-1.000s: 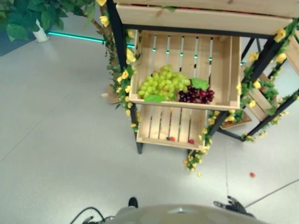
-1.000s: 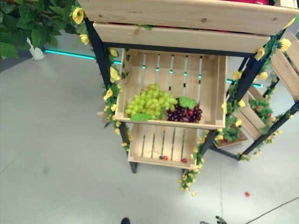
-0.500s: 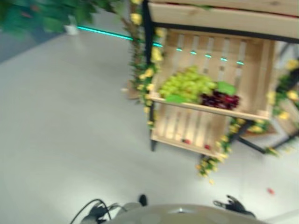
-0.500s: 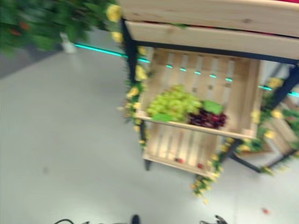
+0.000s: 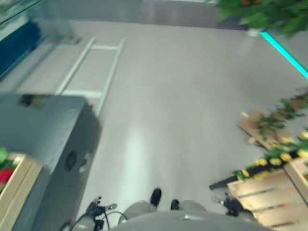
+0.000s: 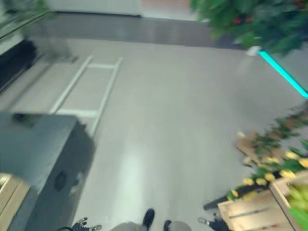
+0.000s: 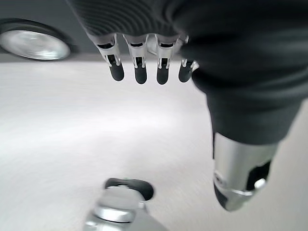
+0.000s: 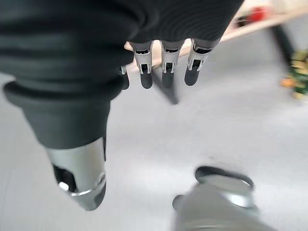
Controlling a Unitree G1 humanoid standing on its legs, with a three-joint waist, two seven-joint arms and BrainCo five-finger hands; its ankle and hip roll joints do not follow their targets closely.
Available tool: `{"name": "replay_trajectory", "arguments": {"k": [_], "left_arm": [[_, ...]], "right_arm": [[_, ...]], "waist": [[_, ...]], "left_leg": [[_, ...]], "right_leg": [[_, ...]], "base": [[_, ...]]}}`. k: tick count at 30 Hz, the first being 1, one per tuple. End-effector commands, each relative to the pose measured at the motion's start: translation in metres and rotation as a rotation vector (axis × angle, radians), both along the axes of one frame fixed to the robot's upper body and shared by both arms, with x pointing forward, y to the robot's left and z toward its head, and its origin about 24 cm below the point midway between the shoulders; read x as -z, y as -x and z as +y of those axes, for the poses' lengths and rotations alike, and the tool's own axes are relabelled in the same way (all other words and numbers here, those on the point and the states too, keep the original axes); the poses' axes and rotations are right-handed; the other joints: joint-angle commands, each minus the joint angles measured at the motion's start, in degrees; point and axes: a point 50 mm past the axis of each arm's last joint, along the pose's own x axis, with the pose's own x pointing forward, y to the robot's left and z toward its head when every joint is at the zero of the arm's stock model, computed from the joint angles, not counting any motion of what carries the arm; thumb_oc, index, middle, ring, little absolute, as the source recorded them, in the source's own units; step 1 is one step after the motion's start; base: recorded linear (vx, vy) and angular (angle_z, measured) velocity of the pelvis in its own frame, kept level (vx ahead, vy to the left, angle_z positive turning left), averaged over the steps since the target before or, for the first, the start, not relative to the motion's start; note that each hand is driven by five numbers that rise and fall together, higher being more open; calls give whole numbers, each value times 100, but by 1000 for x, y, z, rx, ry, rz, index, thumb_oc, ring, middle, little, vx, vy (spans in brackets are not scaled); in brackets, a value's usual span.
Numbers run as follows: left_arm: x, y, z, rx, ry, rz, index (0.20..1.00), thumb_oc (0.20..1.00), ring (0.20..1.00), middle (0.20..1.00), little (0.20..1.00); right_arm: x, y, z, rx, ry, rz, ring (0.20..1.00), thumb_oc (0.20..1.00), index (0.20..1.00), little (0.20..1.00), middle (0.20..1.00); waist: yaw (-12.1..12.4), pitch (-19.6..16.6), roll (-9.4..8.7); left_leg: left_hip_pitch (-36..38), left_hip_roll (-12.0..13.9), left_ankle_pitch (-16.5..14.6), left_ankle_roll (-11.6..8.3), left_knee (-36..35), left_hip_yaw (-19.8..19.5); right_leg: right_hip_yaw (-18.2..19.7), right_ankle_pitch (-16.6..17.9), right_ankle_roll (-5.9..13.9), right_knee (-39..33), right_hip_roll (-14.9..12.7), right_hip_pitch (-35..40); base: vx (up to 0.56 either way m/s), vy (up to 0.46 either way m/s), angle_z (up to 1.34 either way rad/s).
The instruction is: Pick up the fruits from the basket on one side to the basket on the other side
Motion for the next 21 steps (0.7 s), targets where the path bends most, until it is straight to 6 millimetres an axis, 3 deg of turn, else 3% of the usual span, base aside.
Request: {"name": "replay_trajectory", "arguments": {"k": [1,2,3,4,5,6,7,8,9,11,12,13,14,16,21], "left_arm": [[-3,-46,-20,-40,32,-137,1000,1000,1000,1000,1000],[-4,-44,-16,-62,27,-138,1000,1000,1000,1000,1000],[-4,-44,-16,-62,27,-138,1000,1000,1000,1000,1000],[-4,-39,-11,-63,20,-128,1000,1000,1000,1000,1000],[-4,-39,-11,-63,20,-128,1000,1000,1000,1000,1000],[-4,-36,-8,-68,14,-114,1000,1000,1000,1000,1000],[-4,-36,-8,-68,14,-114,1000,1000,1000,1000,1000],[-3,-36,-11,-46,17,-101,1000,1000,1000,1000,1000],[-3,-36,-11,-46,17,-101,1000,1000,1000,1000,1000],[-3,-40,-14,-23,25,-109,1000,1000,1000,1000,1000],[-3,-39,-14,-24,25,-109,1000,1000,1000,1000,1000],[-3,-45,-18,1,35,-115,1000,1000,1000,1000,1000],[-3,-45,-18,1,35,-115,1000,1000,1000,1000,1000],[-3,-48,-26,47,48,-116,1000,1000,1000,1000,1000],[-2,-43,-24,53,45,-103,1000,1000,1000,1000,1000]], "right_arm": [[-16,-3,-36,9,119,-66,1000,1000,1000,1000,1000],[-15,-1,-36,0,122,-49,1000,1000,1000,1000,1000],[-15,-1,-36,0,122,-50,1000,1000,1000,1000,1000],[-12,6,-37,7,121,-26,1000,1000,1000,1000,1000],[-12,6,-37,7,121,-26,1000,1000,1000,1000,1000],[-12,8,-39,28,124,-23,1000,1000,1000,1000,1000],[-12,8,-39,28,124,-23,1000,1000,1000,1000,1000],[-13,7,-39,40,123,-30,1000,1000,1000,1000,1000],[-13,7,-39,40,123,-30,1000,1000,1000,1000,1000],[-13,7,-37,52,110,-44,1000,1000,1000,1000,1000],[-13,7,-37,52,110,-44,1000,1000,1000,1000,1000],[-13,6,-36,59,110,-52,1000,1000,1000,1000,1000],[-13,6,-36,59,110,-52,1000,1000,1000,1000,1000],[-12,6,-35,76,110,-53,1000,1000,1000,1000,1000],[-12,-3,-26,25,100,-56,1000,1000,1000,1000,1000]], "waist": [[-317,184,187],[-294,215,105],[-302,204,108],[-337,178,36],[-346,163,36],[-441,94,-4],[-450,81,-6],[-539,12,-12],[-541,15,-10],[-705,-80,80],[-712,-78,83],[-887,-142,137],[-894,-142,138],[-961,-211,250],[-778,-210,239]], "left_leg": [[372,820,98,-176,-724,967],[421,920,-168,-137,-216,1499],[399,920,-165,-136,-208,1491],[511,924,-499,-106,187,1721],[491,921,-488,-105,184,1713],[677,1057,-697,-101,400,2149],[659,1053,-684,-99,395,2142],[944,1276,-749,-164,558,2593],[947,1278,-751,-165,560,2590],[1379,1453,-895,-325,517,3159],[1381,1454,-897,-326,518,3152],[1509,1616,-841,-396,246,3754],[1513,1613,-834,-396,233,3748],[1590,1695,-686,-441,-258,4181],[1594,1522,-743,-298,-387,4009]], "right_leg": [[-529,293,865,-1389,-43,1256],[-836,375,838,-1373,-176,1241],[-843,381,838,-1375,-174,1227],[-1059,376,756,-1376,-231,1217],[-1068,383,755,-1379,-232,1200],[-1333,364,710,-1454,-273,1232],[-1341,371,710,-1457,-275,1216],[-1679,413,695,-1584,-323,1270],[-1681,413,695,-1587,-321,1277],[-2083,397,725,-1642,-360,1357],[-2090,395,726,-1641,-358,1362],[-2404,386,710,-1614,-428,1370],[-2410,386,711,-1614,-429,1372],[-2798,400,753,-1559,-506,1405],[-2912,521,815,-1427,-672,1418]], "base": [[-255,-122,86],[-140,-90,81],[-224,-180,114],[-88,-88,67],[-122,-131,112],[-41,-42,105],[-69,-60,146],[-33,-18,113],[-48,-7,137],[7,56,154],[-18,134,153],[-41,88,106],[-57,144,107],[-52,181,94],[2,206,82]]}}
